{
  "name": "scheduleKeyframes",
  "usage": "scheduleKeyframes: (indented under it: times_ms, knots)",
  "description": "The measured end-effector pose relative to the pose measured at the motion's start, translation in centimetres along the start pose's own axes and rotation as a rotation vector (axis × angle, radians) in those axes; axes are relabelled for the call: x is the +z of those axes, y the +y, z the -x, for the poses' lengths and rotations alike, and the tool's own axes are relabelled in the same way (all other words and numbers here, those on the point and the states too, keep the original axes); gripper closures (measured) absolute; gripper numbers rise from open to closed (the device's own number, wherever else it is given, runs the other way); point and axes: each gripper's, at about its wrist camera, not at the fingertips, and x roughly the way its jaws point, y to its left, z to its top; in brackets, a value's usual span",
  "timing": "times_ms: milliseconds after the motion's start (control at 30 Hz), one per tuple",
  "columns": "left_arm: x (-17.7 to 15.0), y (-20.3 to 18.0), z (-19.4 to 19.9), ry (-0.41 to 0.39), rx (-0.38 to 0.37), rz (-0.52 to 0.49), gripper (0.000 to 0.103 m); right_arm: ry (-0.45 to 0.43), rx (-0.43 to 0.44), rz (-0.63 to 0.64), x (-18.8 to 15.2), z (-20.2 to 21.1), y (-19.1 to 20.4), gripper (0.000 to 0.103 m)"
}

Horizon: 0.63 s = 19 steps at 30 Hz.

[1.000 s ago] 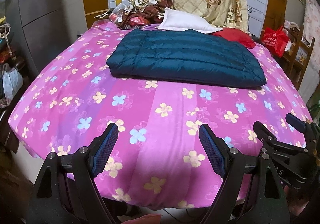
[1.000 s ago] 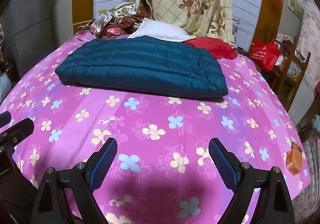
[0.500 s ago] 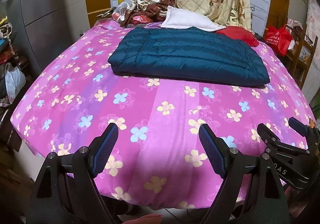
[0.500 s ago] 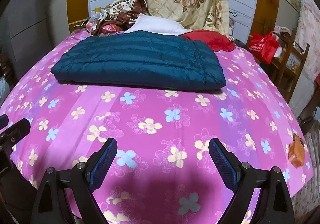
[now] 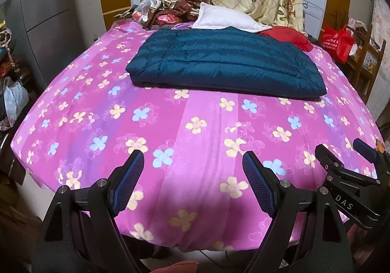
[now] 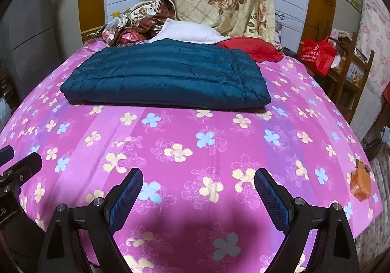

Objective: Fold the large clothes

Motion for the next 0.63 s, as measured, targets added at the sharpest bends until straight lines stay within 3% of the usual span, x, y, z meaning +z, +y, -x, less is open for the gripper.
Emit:
scheduleKeyframes:
  times_ms: [633]
  knots:
    - [-0.4,-0.8,-1.6,0.042,-0.020,-0.031,0.020,0.037,0.007,-0.007,-0.8,-1.3,-0.3,0.012]
